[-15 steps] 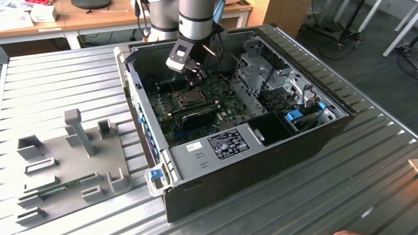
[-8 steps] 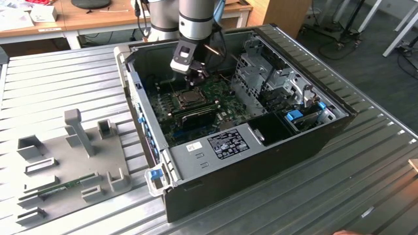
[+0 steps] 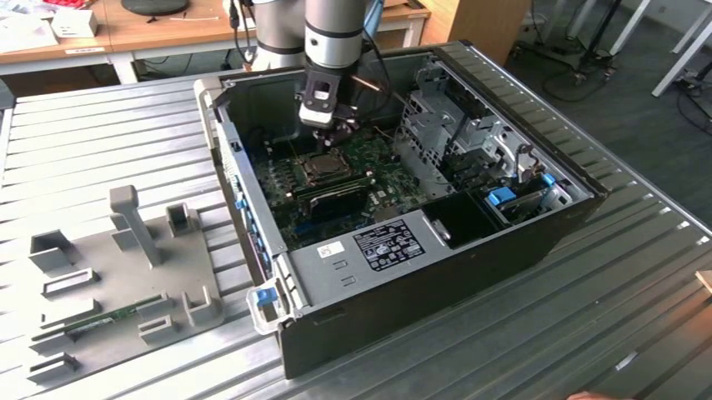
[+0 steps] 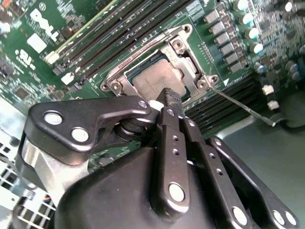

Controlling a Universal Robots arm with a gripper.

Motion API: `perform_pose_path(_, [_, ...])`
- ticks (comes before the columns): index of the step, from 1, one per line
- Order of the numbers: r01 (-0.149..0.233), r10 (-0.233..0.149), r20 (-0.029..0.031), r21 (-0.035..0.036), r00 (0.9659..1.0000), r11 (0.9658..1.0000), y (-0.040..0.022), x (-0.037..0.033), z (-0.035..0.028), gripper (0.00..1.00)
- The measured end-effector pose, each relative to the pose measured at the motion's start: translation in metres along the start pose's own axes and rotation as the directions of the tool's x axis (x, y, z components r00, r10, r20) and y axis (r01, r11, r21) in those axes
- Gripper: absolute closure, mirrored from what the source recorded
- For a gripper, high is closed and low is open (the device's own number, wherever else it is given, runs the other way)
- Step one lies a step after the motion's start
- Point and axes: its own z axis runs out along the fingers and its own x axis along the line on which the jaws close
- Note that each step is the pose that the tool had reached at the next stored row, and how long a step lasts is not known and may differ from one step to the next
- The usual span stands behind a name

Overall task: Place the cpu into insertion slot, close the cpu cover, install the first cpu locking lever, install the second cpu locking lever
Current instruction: 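Close the cpu cover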

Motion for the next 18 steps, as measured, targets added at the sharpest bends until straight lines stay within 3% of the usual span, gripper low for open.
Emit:
perform_pose_path(5, [0.091,-0.091,-0.0024,0.0025,0.9959,0.9959,0.0,0.0,0.0003,0.9])
perform_pose_path(9, [0.162,-0.162,-0.0045,0.0043,0.9868,0.9868,0.0,0.0,0.0005,0.9])
perform_pose_path(12, [0.217,-0.217,-0.0063,0.0055,0.9762,0.9762,0.0,0.0,0.0007,0.9])
perform_pose_path(17, [0.303,-0.303,-0.0092,0.0073,0.953,0.953,0.0,0.0,0.0009,0.9])
perform_pose_path(18, [0.311,-0.311,-0.0093,0.0076,0.9503,0.9503,0.0,0.0,0.0009,0.9])
